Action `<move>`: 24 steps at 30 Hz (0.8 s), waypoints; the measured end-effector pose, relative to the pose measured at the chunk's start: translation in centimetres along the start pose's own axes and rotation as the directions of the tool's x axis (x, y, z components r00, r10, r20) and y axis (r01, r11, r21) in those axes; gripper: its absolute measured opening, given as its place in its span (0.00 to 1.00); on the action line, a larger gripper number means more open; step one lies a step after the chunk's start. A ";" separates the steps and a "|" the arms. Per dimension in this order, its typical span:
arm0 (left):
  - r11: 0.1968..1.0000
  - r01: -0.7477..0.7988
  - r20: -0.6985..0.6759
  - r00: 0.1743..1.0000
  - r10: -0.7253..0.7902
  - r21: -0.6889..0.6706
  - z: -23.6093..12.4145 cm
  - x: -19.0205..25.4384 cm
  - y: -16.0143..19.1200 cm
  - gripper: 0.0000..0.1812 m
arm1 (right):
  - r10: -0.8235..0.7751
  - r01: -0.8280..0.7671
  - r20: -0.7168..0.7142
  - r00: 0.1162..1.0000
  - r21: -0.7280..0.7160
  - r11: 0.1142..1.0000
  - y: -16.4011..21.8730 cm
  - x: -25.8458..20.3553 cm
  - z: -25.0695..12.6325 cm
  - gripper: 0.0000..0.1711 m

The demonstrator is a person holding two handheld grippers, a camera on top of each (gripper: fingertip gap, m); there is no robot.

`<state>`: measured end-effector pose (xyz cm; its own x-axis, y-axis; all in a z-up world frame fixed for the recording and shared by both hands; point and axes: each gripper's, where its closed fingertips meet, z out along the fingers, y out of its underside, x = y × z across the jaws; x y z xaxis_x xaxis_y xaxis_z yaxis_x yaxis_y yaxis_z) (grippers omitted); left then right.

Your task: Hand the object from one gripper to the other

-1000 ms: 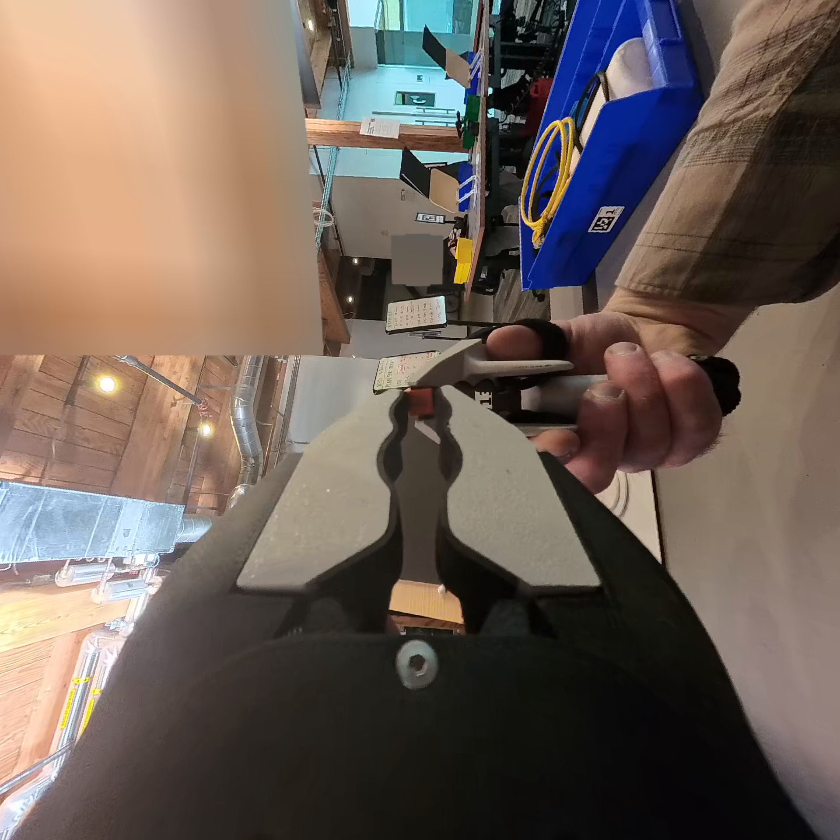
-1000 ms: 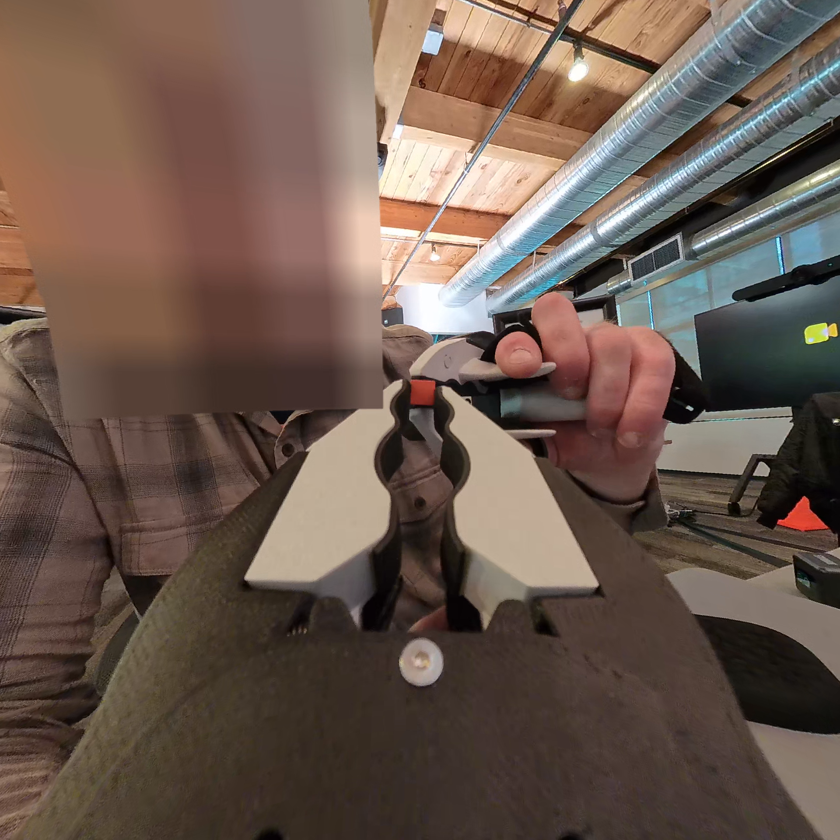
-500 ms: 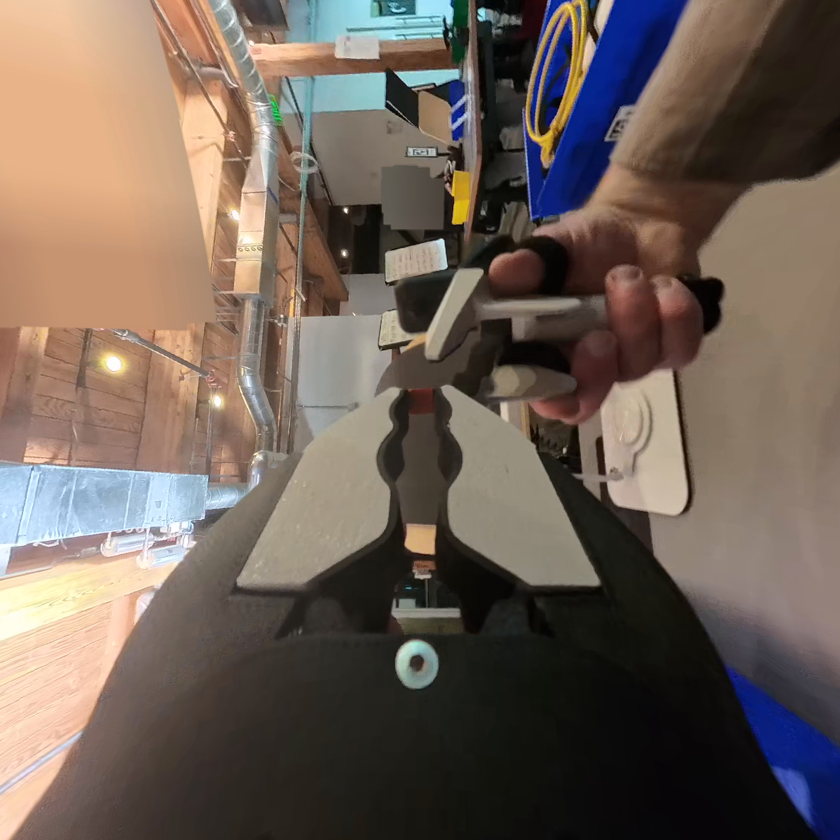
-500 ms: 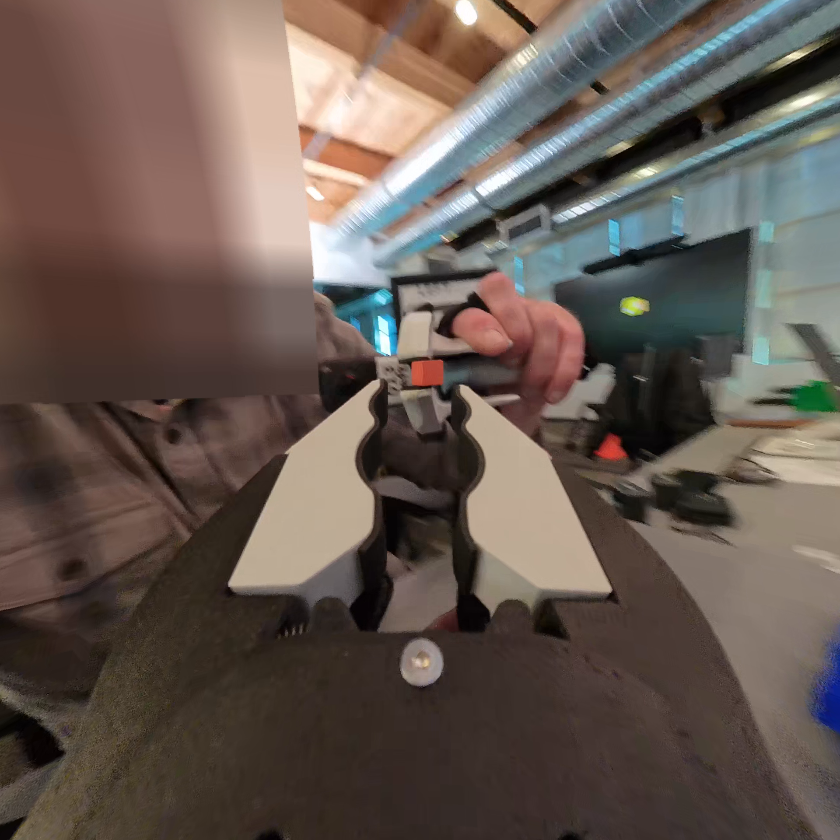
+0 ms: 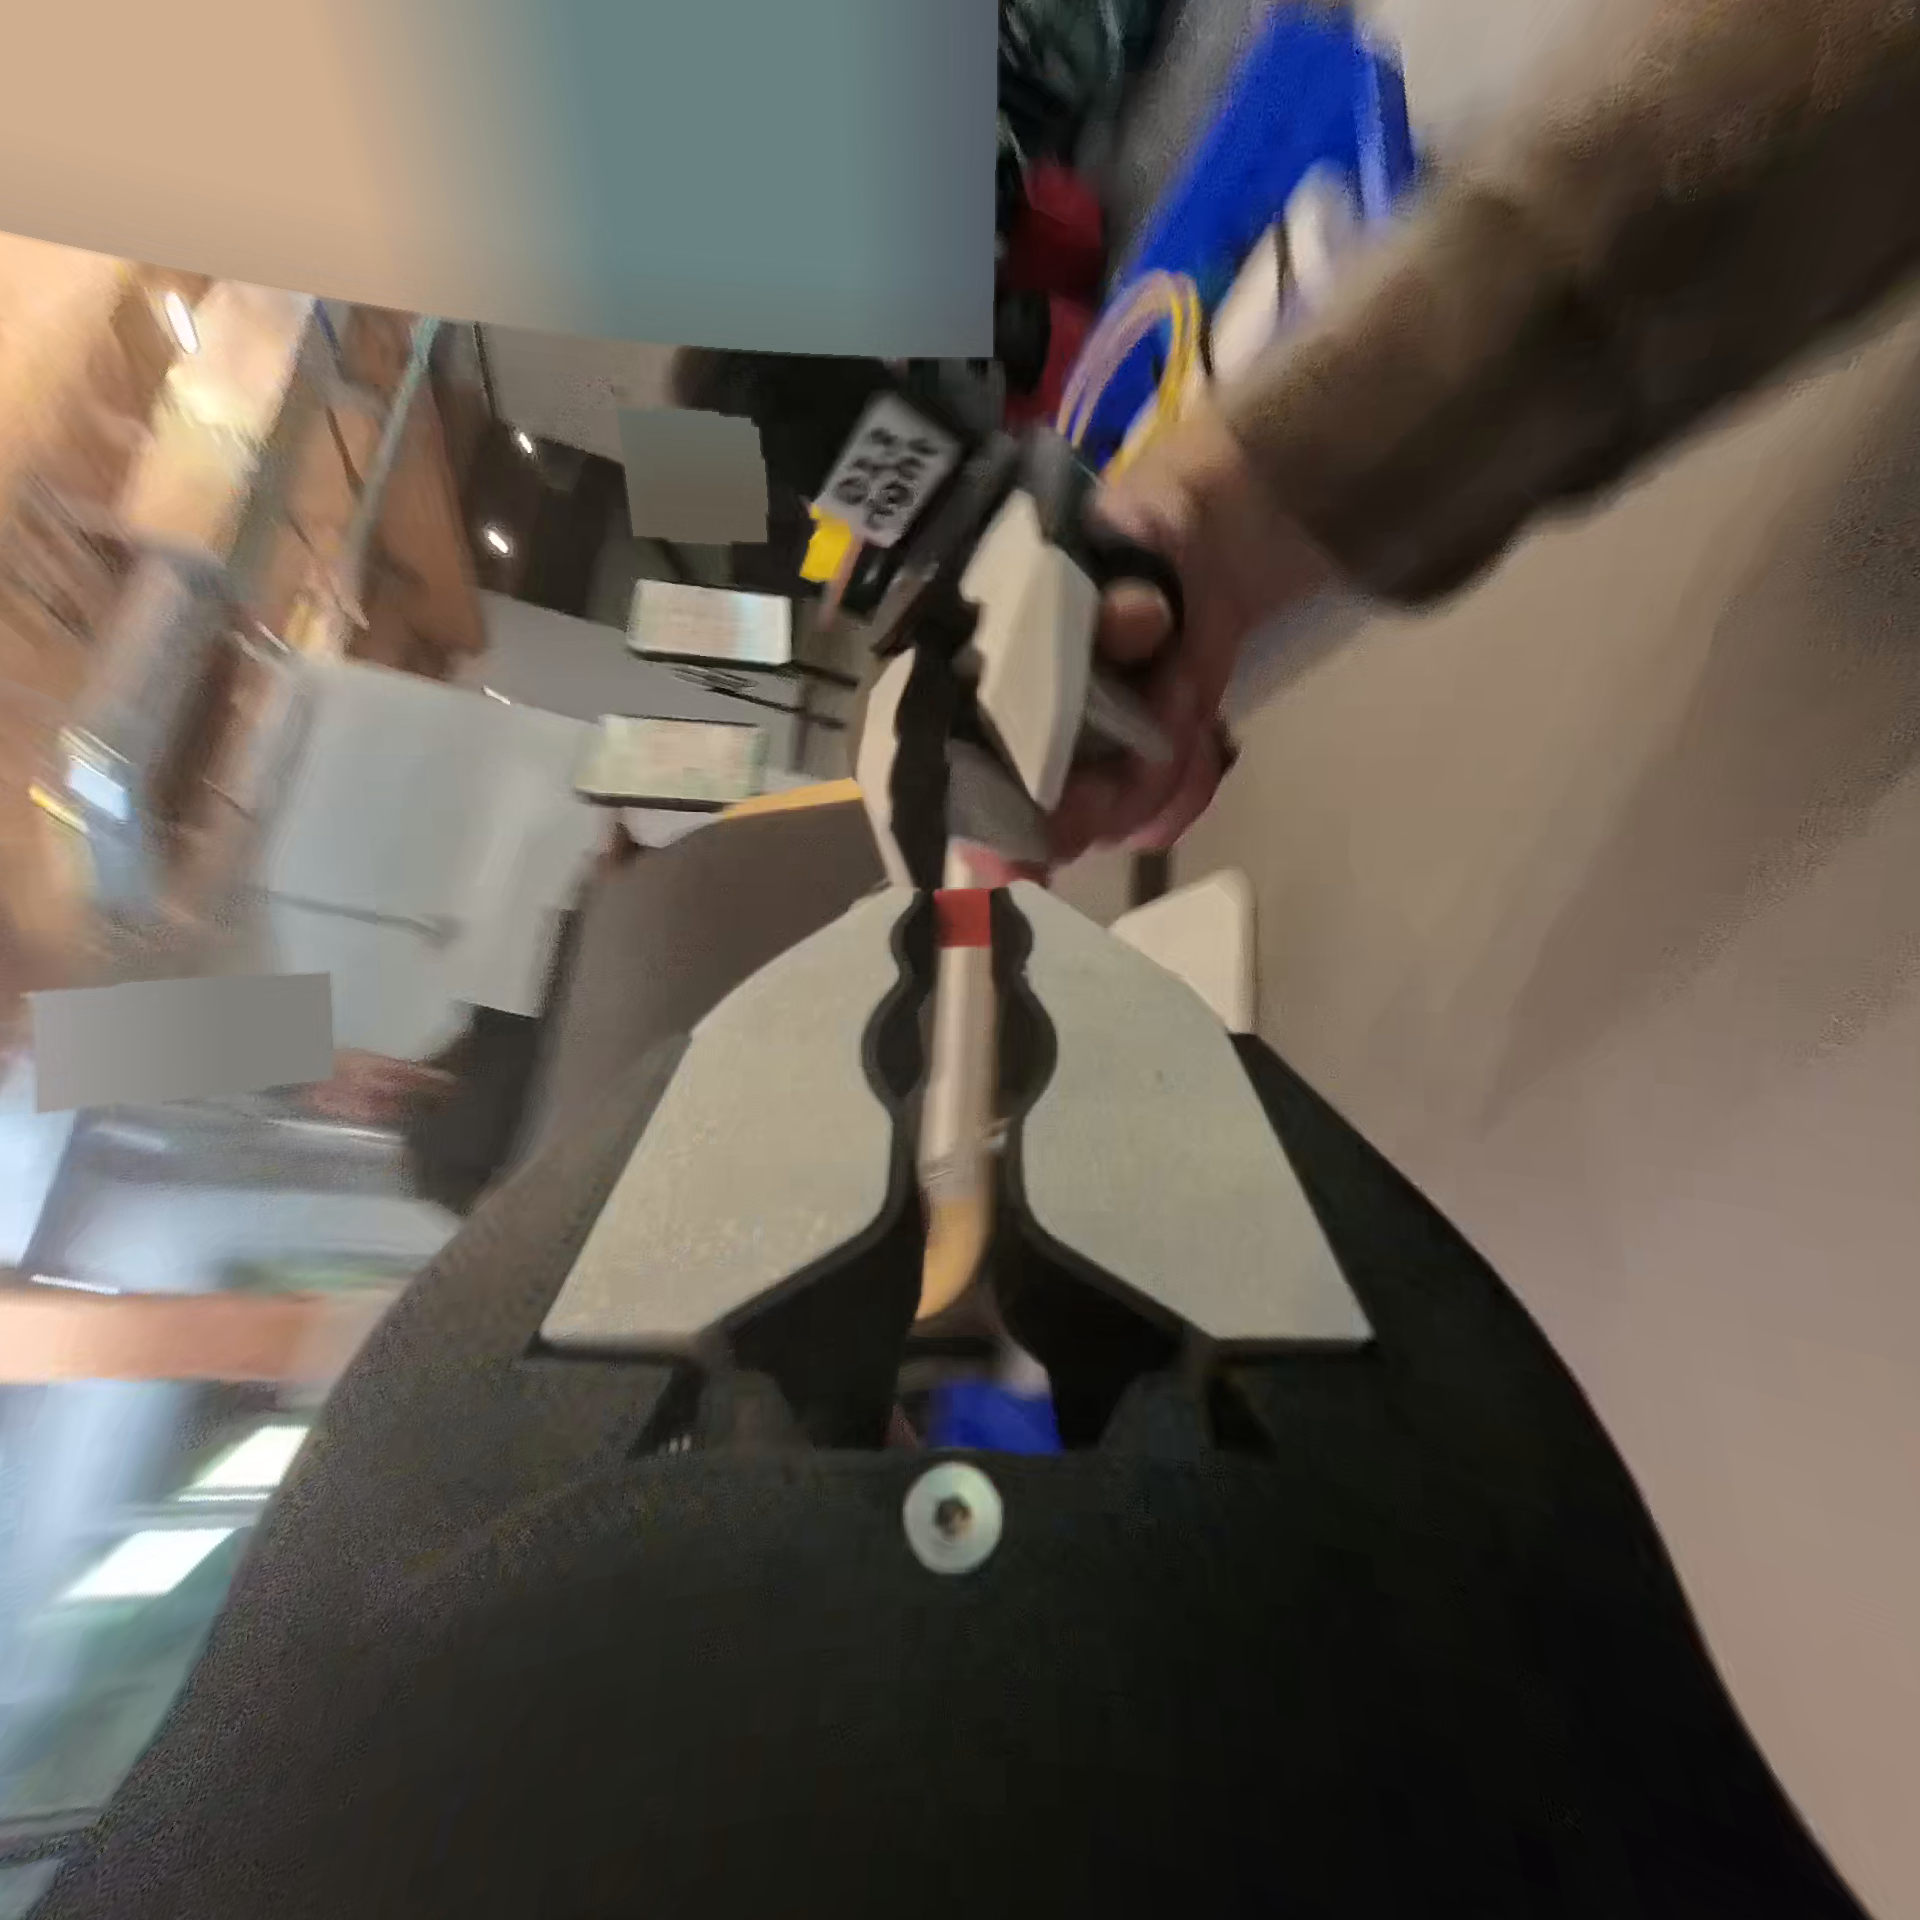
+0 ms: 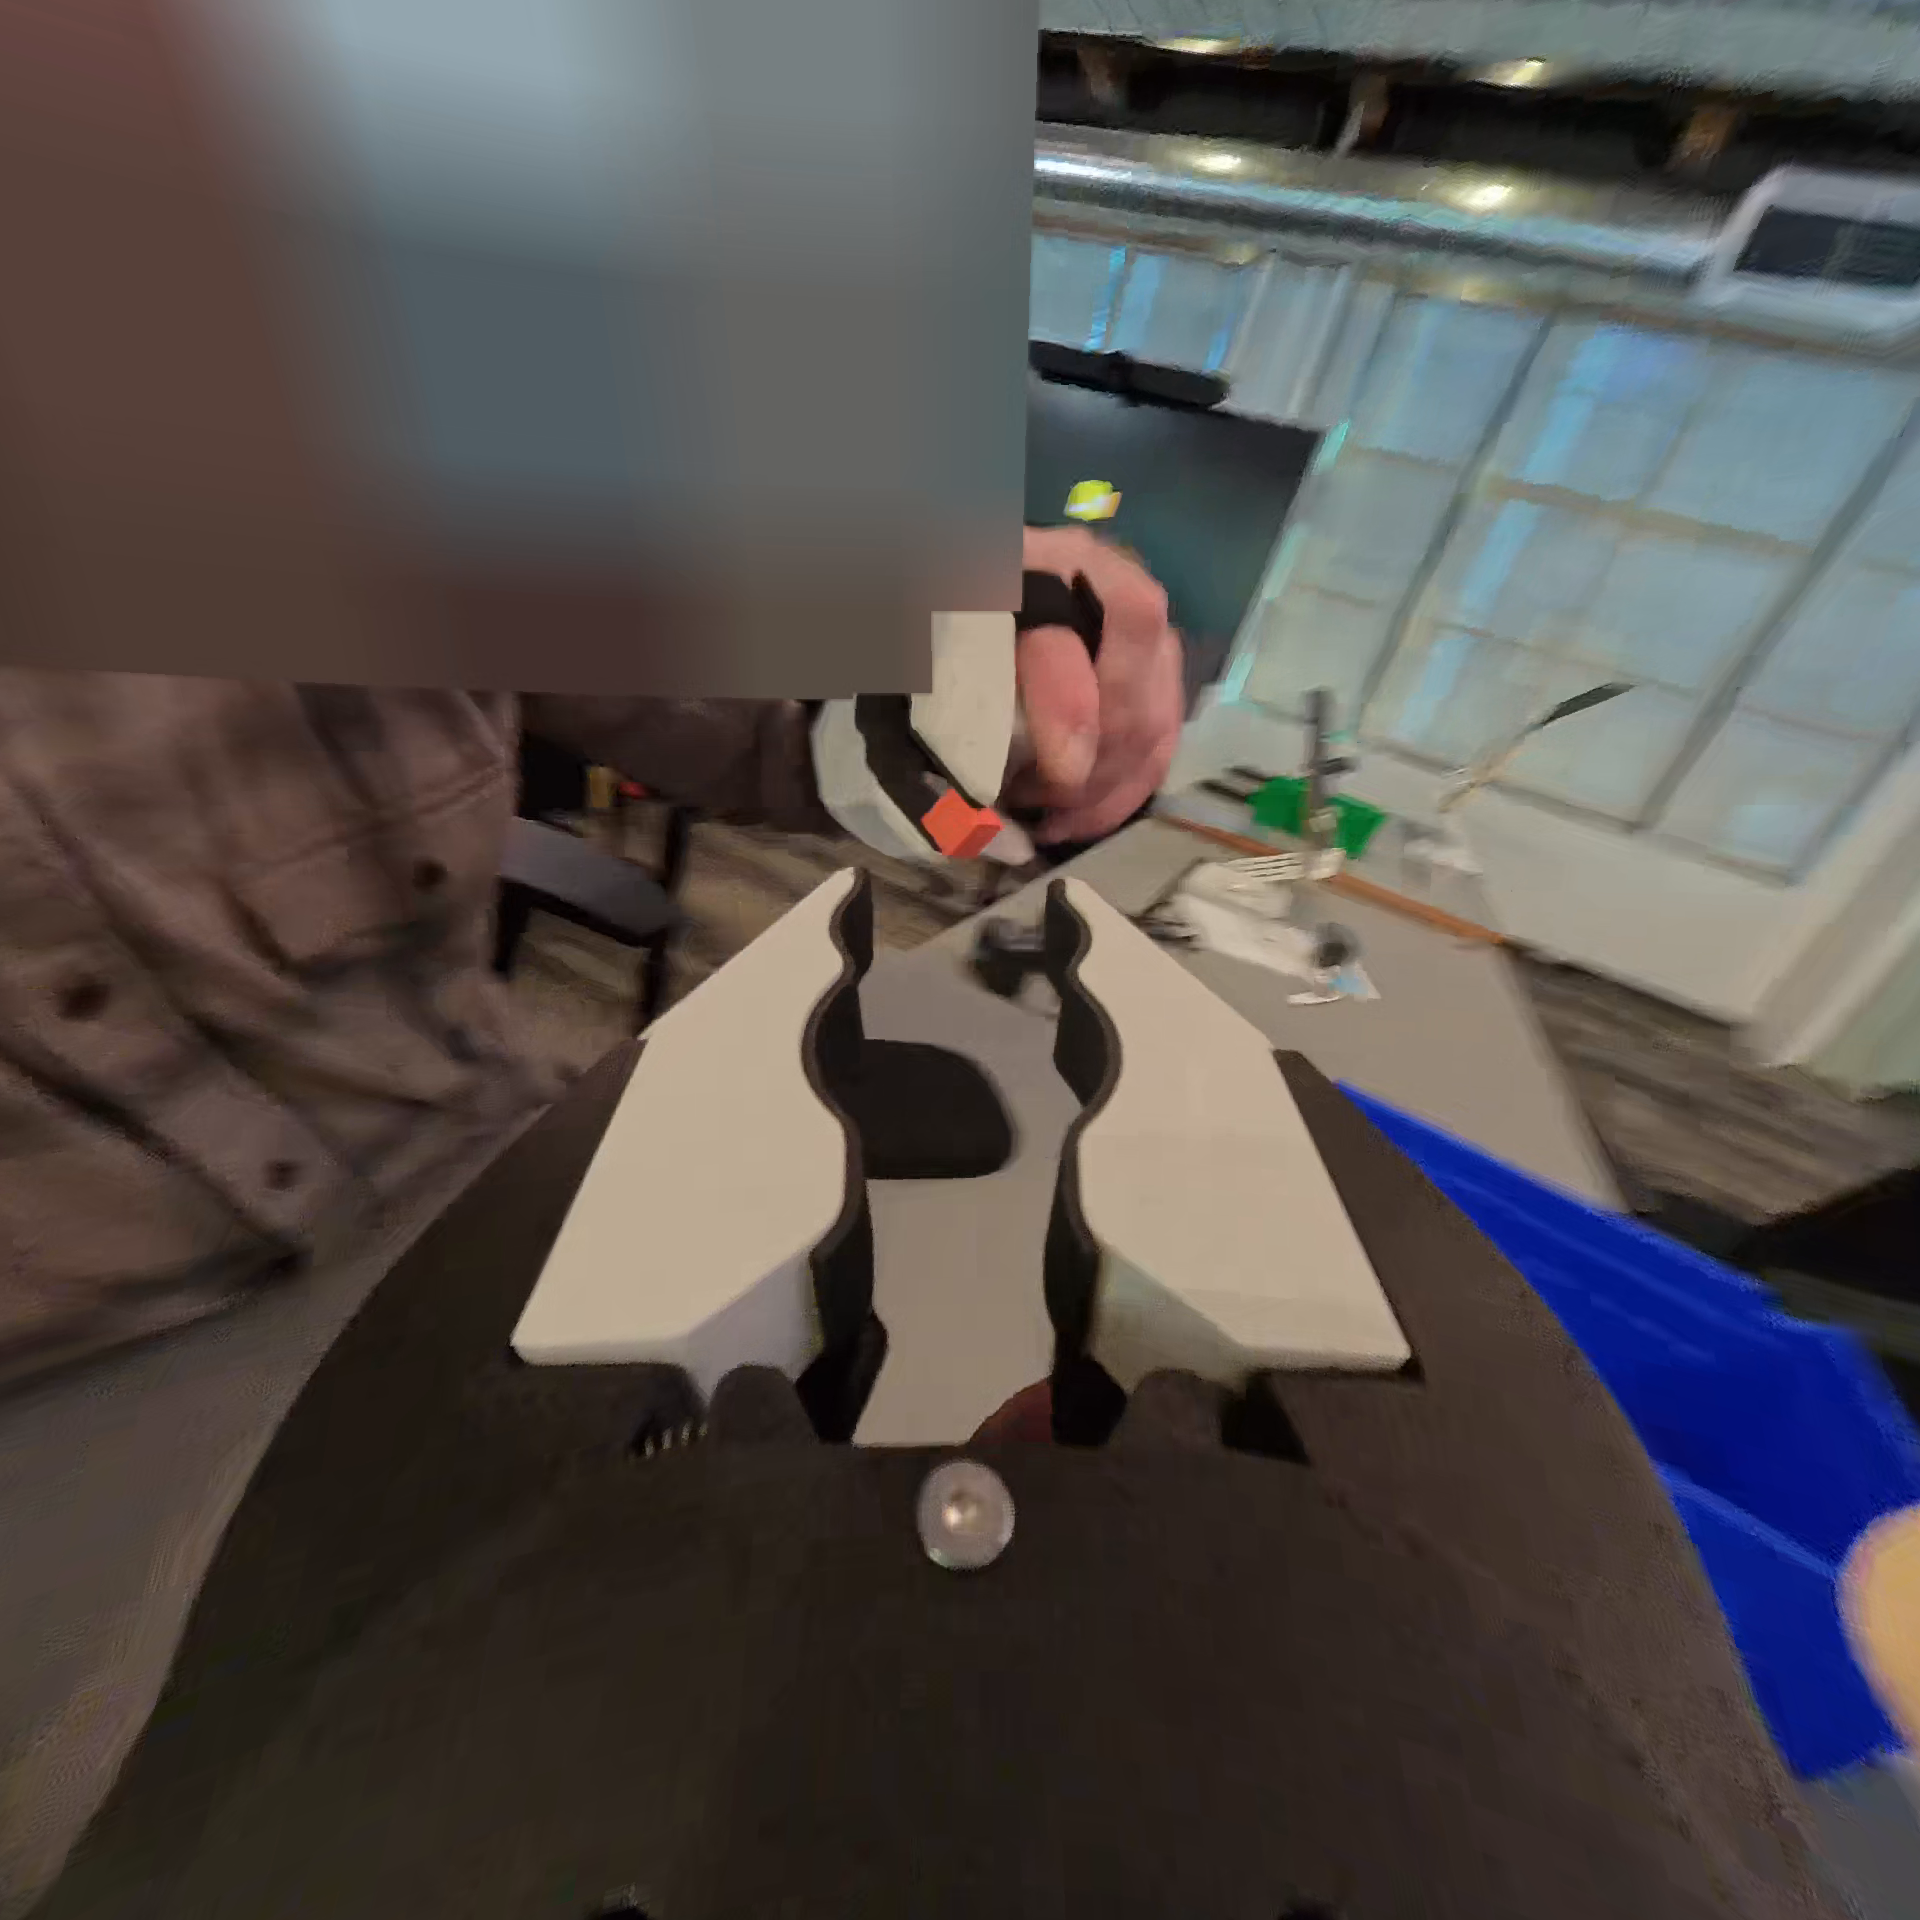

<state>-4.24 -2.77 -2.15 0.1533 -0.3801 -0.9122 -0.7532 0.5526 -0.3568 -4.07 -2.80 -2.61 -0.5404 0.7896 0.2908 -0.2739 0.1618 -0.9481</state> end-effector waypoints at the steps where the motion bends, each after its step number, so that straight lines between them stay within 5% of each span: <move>1: 0.978 0.200 -0.021 0.980 -0.199 0.054 -0.1 -0.7 0.0 0.06 | -0.075 0.075 -0.066 0.995 -0.004 0.997 -0.5 0.6 0.1 0.17; 3: 0.850 0.505 -0.077 0.863 -0.499 0.152 -0.4 -2.0 0.2 0.05 | -0.215 0.207 -0.178 0.960 -0.064 0.976 -1.0 1.6 0.2 0.17; 6: 0.499 0.821 -0.220 0.560 -0.799 0.279 -1.1 -4.1 0.7 0.05 | -0.473 0.420 -0.300 0.829 -0.225 0.879 -1.7 2.7 0.6 0.16; 8: 0.212 0.938 -0.355 0.303 -0.884 0.274 -1.1 -4.6 1.7 0.05 | -0.638 0.547 -0.359 0.682 -0.329 0.770 -2.5 3.4 1.1 0.15; 10: 0.038 0.961 -0.425 0.156 -0.891 0.274 -1.2 -4.8 2.7 0.05 | -0.780 0.610 -0.357 0.515 -0.487 0.625 -2.4 4.2 1.5 0.15; 14: -0.139 0.935 -0.463 0.030 -0.886 0.327 -1.5 -4.7 4.1 0.05 | -0.898 0.659 -0.307 0.316 -0.610 0.441 -2.1 4.4 3.0 0.15; 24: -0.504 0.713 -0.593 -0.154 -0.790 0.487 -3.3 -4.3 5.5 0.05 | -0.930 0.664 -0.335 0.154 -0.662 0.348 -1.3 4.8 4.8 0.13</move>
<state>-11.15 -0.52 0.45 0.1919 -0.8184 0.5416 0.8005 -0.1887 -0.5688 -10.14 -2.08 0.68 0.4375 0.1693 0.8832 0.0722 0.9723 -0.2221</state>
